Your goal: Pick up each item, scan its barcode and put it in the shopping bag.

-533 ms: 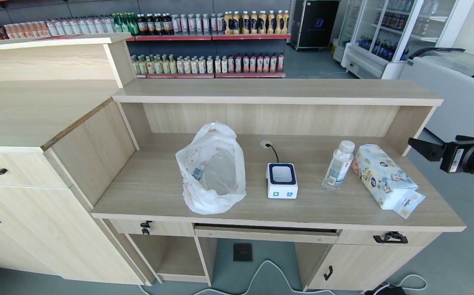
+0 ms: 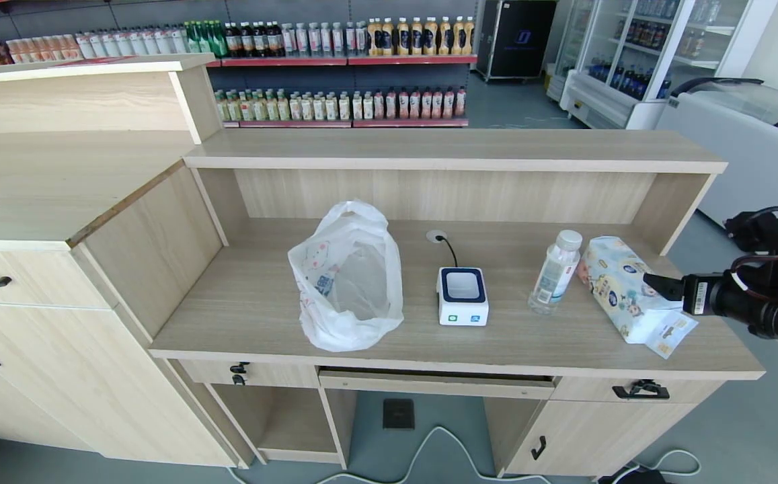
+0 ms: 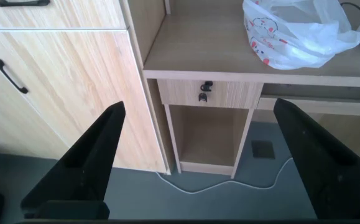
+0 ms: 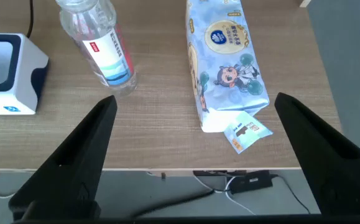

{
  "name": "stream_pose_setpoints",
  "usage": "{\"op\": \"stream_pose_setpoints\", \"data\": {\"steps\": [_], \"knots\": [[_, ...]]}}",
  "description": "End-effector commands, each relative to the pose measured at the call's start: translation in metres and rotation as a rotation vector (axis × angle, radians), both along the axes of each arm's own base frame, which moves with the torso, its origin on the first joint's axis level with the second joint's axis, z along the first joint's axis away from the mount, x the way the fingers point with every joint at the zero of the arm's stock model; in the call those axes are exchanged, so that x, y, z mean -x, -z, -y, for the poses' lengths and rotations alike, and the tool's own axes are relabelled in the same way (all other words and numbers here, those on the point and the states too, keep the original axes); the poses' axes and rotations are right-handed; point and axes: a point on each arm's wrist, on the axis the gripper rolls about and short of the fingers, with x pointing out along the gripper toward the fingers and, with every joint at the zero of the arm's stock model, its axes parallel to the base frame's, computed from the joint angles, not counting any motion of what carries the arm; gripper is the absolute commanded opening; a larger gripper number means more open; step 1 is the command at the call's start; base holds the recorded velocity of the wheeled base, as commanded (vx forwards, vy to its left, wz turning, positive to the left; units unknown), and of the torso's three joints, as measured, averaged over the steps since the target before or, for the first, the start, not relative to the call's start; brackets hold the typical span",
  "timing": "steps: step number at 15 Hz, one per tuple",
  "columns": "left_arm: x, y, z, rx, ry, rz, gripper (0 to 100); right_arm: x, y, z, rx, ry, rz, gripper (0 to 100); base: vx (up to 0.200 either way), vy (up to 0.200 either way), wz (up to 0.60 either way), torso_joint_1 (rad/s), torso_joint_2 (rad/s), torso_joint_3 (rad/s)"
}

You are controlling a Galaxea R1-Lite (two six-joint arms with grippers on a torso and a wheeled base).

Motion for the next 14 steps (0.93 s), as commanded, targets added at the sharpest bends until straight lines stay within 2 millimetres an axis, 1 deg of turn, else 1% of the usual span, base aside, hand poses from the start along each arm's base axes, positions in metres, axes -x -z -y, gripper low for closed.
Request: {"op": "stream_pose_setpoints", "data": {"steps": [1, 3, 5, 9, 11, 14], "knots": [[0.000, 0.000, 0.000, 0.000, -0.001, 0.000, 100, -0.015, 0.021, 0.003, -0.013, -0.003, -0.054, 100, 0.000, 0.000, 0.00, 0.000, 0.00, 0.000], [0.000, 0.000, 0.000, 0.000, -0.001, 0.000, 100, -0.027, 0.033, 0.000, -0.022, -0.023, -0.046, 100, 0.000, 0.000, 0.00, 0.000, 0.00, 0.000], [0.000, 0.000, 0.000, 0.000, -0.001, 0.000, 100, -0.036, 0.040, -0.001, -0.016, -0.048, -0.029, 100, 0.000, 0.000, 0.00, 0.000, 0.00, 0.000], [0.000, 0.000, 0.000, 0.000, -0.001, 0.000, 100, -0.057, 0.044, -0.005, -0.015, -0.119, 0.017, 100, 0.000, 0.000, 0.00, 0.000, 0.00, 0.000], [0.000, 0.000, 0.000, 0.000, -0.001, 0.000, 100, -0.064, 0.046, -0.009, -0.015, -0.133, 0.019, 100, 0.000, 0.000, 0.00, 0.000, 0.00, 0.000], [0.000, 0.000, 0.000, 0.000, -0.001, 0.000, 100, -0.079, 0.052, -0.021, -0.015, -0.173, 0.023, 100, 0.000, 0.000, 0.00, 0.000, 0.00, 0.000]]}}
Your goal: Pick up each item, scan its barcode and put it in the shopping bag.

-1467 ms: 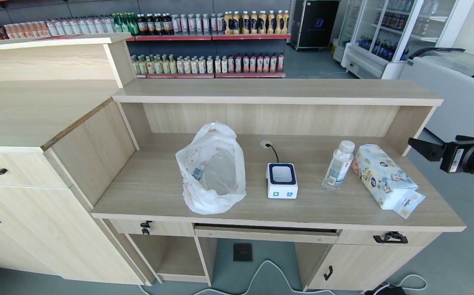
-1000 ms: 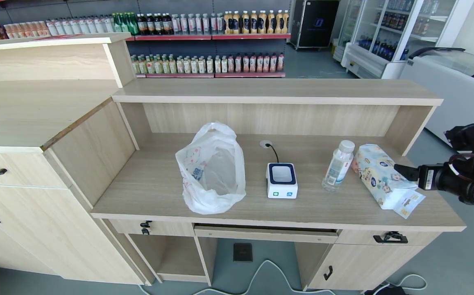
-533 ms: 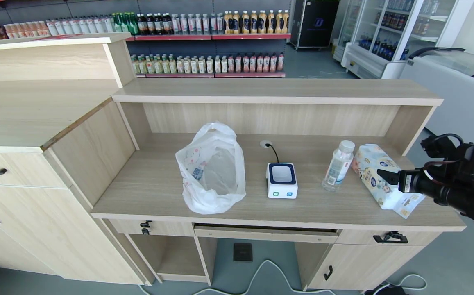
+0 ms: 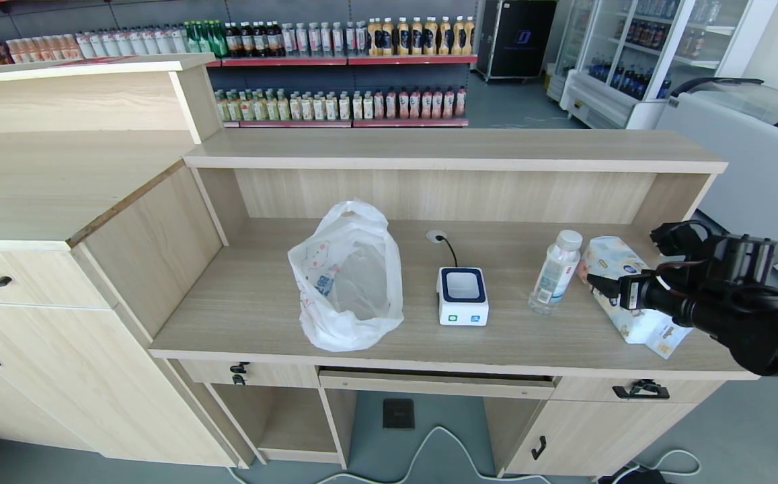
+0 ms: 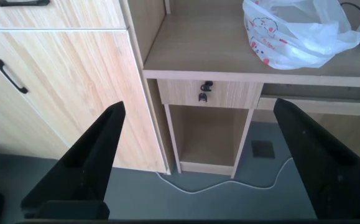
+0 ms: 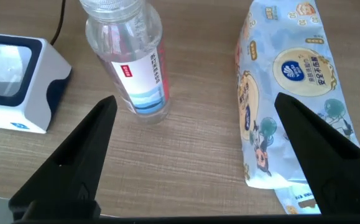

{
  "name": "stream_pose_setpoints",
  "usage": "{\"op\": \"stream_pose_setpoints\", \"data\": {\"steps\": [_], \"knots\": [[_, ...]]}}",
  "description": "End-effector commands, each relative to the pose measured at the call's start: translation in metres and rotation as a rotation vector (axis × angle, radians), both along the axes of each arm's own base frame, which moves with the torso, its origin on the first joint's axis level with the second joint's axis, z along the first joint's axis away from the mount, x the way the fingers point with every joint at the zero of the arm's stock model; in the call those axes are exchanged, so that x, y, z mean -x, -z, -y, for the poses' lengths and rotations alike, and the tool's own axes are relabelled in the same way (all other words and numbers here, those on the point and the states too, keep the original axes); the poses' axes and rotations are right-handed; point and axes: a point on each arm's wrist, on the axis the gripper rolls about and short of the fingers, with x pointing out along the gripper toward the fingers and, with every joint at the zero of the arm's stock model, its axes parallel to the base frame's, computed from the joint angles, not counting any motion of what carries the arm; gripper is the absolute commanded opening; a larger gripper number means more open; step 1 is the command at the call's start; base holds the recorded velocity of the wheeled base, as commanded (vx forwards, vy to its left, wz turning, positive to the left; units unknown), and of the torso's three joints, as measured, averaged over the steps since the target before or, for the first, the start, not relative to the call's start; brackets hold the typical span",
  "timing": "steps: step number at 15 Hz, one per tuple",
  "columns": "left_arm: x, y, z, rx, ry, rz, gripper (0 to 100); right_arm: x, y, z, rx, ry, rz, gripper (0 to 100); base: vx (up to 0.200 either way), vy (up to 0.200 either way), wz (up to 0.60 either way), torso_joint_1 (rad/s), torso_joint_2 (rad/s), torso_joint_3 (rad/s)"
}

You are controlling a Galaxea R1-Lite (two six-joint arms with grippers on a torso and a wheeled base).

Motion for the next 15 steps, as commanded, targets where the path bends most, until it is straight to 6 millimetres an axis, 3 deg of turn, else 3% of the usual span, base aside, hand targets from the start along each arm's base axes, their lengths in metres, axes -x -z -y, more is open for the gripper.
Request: {"op": "stream_pose_setpoints", "data": {"steps": [1, 5, 9, 15], "knots": [[0.000, 0.000, 0.000, 0.000, -0.001, 0.000, 100, -0.013, 0.006, -0.008, 0.002, -0.025, 0.004, 100, 0.000, 0.000, 0.00, 0.000, 0.00, 0.000], [0.000, 0.000, 0.000, 0.000, -0.001, 0.000, 100, -0.035, 0.011, -0.016, 0.005, -0.052, 0.025, 100, 0.000, 0.000, 0.00, 0.000, 0.00, 0.000], [0.000, 0.000, 0.000, 0.000, -0.001, 0.000, 100, -0.046, 0.025, -0.021, 0.030, -0.071, 0.010, 100, 0.000, 0.000, 0.00, 0.000, 0.00, 0.000], [0.000, 0.000, 0.000, 0.000, -0.001, 0.000, 100, -0.066, 0.030, -0.030, 0.029, -0.099, 0.038, 100, 0.000, 0.000, 0.00, 0.000, 0.00, 0.000]]}}
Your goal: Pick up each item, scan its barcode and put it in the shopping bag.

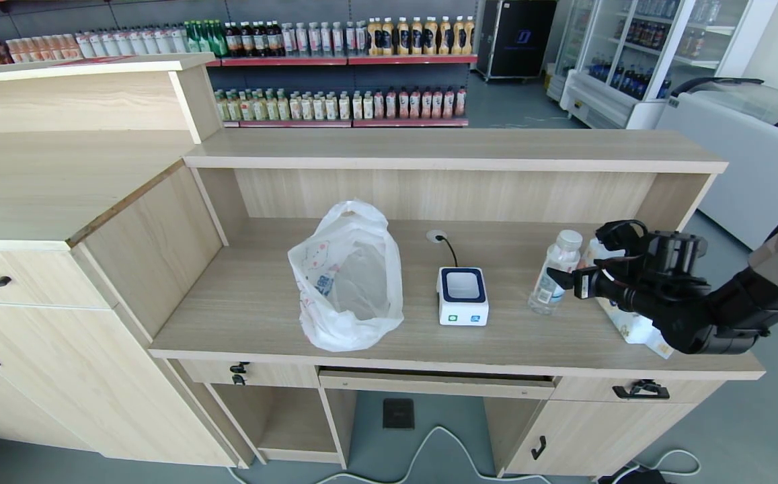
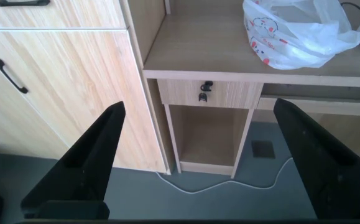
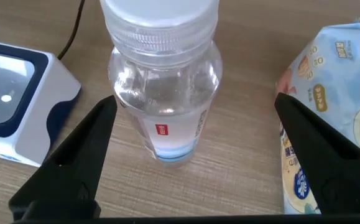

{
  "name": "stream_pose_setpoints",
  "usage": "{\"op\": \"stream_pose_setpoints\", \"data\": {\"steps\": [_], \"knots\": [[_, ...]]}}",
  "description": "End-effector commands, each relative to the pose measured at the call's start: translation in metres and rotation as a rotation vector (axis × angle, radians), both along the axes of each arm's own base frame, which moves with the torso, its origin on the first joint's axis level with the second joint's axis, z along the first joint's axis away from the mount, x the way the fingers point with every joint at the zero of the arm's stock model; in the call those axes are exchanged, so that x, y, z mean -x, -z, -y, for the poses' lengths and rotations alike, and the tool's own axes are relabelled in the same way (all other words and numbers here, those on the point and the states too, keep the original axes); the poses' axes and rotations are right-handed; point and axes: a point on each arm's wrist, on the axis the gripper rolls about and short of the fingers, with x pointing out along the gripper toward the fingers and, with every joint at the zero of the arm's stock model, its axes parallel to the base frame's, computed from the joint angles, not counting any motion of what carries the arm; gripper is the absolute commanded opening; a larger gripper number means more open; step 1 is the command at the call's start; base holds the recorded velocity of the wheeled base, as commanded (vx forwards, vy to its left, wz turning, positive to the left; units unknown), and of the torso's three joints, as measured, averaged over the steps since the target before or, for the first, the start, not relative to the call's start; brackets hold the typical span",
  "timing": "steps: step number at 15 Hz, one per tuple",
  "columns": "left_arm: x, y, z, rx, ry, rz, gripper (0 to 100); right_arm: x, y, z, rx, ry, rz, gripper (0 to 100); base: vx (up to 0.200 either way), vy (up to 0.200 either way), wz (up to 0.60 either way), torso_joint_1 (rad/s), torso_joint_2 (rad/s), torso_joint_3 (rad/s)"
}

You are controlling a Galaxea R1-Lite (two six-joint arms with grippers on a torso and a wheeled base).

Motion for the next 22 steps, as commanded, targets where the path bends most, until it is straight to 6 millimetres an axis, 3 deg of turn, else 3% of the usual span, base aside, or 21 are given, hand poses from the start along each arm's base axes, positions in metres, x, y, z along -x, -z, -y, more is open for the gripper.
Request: {"op": "stream_pose_setpoints", "data": {"steps": [1, 7, 22], "knots": [[0.000, 0.000, 0.000, 0.000, -0.001, 0.000, 100, -0.008, 0.003, -0.003, -0.003, -0.016, 0.007, 100, 0.000, 0.000, 0.00, 0.000, 0.00, 0.000], [0.000, 0.000, 0.000, 0.000, -0.001, 0.000, 100, -0.017, 0.016, -0.011, -0.023, -0.099, -0.006, 100, 0.000, 0.000, 0.00, 0.000, 0.00, 0.000], [0.000, 0.000, 0.000, 0.000, -0.001, 0.000, 100, -0.042, 0.027, -0.022, -0.033, -0.169, 0.033, 100, 0.000, 0.000, 0.00, 0.000, 0.00, 0.000]]}}
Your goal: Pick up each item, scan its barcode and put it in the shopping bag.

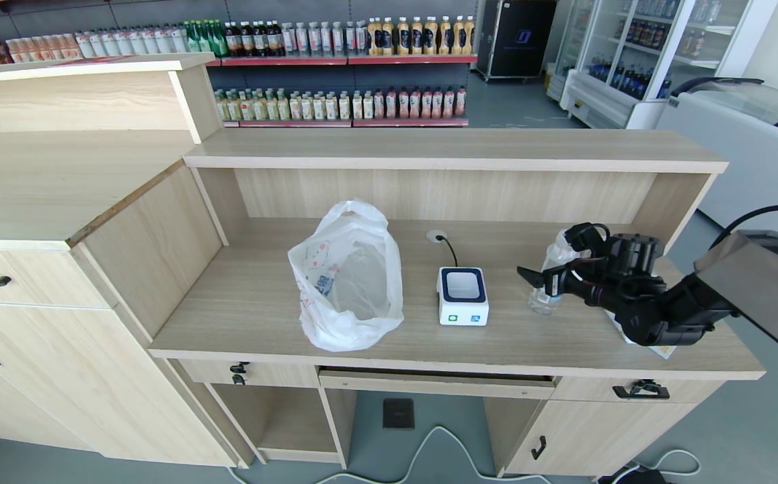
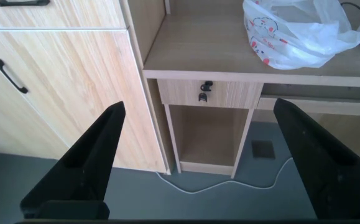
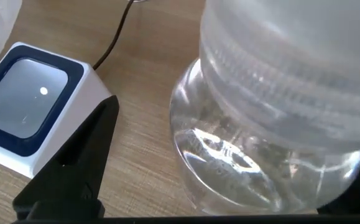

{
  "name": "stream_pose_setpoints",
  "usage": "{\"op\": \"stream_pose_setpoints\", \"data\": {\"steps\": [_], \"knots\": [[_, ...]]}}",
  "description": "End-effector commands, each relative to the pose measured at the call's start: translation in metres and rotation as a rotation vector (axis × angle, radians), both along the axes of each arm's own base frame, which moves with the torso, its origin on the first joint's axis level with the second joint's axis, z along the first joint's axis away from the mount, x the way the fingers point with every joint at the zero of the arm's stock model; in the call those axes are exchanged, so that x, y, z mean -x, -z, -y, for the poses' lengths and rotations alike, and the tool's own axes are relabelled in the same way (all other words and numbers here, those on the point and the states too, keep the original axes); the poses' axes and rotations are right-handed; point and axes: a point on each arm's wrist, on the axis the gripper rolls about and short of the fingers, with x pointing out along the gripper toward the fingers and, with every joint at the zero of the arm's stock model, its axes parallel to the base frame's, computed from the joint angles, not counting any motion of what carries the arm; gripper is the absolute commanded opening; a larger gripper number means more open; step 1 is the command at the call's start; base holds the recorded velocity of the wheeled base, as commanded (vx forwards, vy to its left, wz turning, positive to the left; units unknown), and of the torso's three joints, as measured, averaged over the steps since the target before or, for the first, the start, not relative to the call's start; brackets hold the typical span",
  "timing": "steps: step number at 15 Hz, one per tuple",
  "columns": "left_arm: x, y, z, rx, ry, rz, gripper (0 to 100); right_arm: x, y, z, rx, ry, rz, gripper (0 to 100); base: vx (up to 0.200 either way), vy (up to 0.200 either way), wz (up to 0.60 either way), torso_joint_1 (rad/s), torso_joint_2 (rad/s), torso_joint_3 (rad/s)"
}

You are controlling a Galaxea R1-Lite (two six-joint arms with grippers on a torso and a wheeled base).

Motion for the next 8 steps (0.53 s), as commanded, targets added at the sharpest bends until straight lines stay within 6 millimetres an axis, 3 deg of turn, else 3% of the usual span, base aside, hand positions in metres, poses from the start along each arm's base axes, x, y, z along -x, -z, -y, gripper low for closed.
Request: {"op": "stream_pose_setpoints", "data": {"steps": [1, 8], "knots": [[0.0000, 0.0000, 0.0000, 0.000, -0.001, 0.000, 100, -0.0008, 0.0033, -0.0007, 0.000, -0.002, -0.004, 0, 0.000, 0.000, 0.00, 0.000, 0.00, 0.000], [0.0000, 0.0000, 0.0000, 0.000, -0.001, 0.000, 100, -0.0013, 0.0024, -0.0007, 0.001, 0.001, 0.001, 0, 0.000, 0.000, 0.00, 0.000, 0.00, 0.000]]}}
